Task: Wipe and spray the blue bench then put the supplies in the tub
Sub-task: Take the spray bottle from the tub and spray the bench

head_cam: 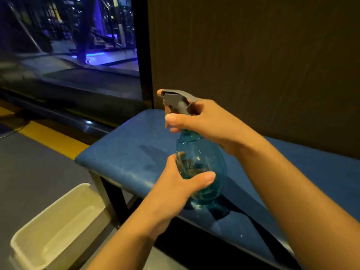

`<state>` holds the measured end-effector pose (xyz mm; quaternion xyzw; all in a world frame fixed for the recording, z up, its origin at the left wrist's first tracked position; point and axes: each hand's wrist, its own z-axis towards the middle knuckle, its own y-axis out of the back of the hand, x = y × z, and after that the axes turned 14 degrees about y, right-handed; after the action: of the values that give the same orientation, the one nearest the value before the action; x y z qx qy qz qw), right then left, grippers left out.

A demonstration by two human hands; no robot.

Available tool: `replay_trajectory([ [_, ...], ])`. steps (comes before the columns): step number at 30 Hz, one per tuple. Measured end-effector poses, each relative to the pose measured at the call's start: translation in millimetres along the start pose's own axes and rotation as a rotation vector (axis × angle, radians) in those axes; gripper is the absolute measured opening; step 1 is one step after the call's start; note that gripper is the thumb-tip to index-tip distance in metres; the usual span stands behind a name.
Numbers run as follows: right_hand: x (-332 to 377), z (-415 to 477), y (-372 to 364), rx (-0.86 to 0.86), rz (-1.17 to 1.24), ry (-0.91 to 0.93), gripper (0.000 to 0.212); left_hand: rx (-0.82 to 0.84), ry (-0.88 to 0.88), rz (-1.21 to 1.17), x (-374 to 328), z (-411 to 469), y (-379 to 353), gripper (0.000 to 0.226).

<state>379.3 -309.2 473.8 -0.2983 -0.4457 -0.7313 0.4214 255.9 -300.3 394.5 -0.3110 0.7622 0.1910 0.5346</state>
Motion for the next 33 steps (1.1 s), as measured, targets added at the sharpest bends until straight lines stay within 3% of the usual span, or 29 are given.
replay_trajectory([
  [2,-3.3,2.8,6.1,0.042,-0.031,-0.135,0.039,0.089,0.043,-0.057,0.1,0.5,-8.5,0.058],
  [7,-16.3,5.6,13.0,0.157,-0.215,-0.309,0.057,0.274,0.147,-0.218,-2.3,-0.3,-28.0,0.035],
  [11,-26.0,4.0,16.2,0.173,-0.216,-0.427,0.037,0.328,0.241,-0.26,-2.1,2.7,-35.1,0.026],
  [22,-25.6,-0.3,20.4,0.198,-0.399,-0.408,0.05,0.398,0.267,-0.318,-2.1,2.2,-45.4,0.028],
  [27,-19.2,-11.3,31.9,0.126,-0.331,-0.388,0.039,0.427,0.239,-0.364,-1.3,-0.3,-57.3,0.047],
  [33,-7.8,-30.8,46.2,0.251,-0.31,-0.443,0.029,0.469,0.311,-0.434,1.5,-9.5,-87.2,0.037],
])
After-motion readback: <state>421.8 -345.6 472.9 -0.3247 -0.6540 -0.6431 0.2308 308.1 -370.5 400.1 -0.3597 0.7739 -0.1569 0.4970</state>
